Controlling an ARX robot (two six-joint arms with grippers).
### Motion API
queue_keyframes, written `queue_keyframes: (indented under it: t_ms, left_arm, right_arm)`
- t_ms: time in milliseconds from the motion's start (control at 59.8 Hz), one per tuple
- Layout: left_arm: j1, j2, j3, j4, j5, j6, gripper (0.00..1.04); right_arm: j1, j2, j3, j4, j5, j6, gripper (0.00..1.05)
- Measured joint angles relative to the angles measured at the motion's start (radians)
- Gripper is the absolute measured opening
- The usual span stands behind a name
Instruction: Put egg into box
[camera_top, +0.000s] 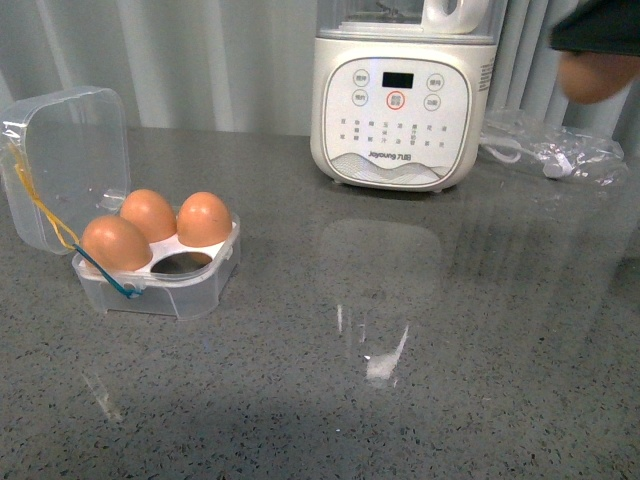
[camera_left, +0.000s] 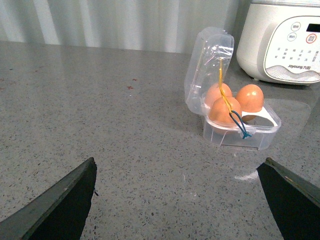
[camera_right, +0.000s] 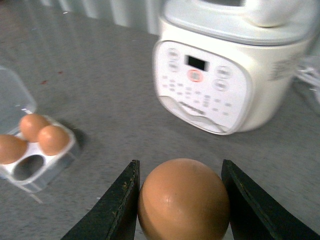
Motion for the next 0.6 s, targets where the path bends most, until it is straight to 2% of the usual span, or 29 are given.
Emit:
queue_keyframes:
  t_ms: [301, 602]
  left_arm:
    - [0.0, 0.0, 0.0, 0.0, 0.0, 0.0, 0.98]
    - [0.0, 0.0, 0.0, 0.0, 0.0, 0.0, 0.98]
  right_arm:
    - [0.222, 0.212, 0.167, -0.062, -0.082, -0.035, 0.42]
    - [0.306, 0.299, 0.215, -0.116, -0.141, -0.063, 0.42]
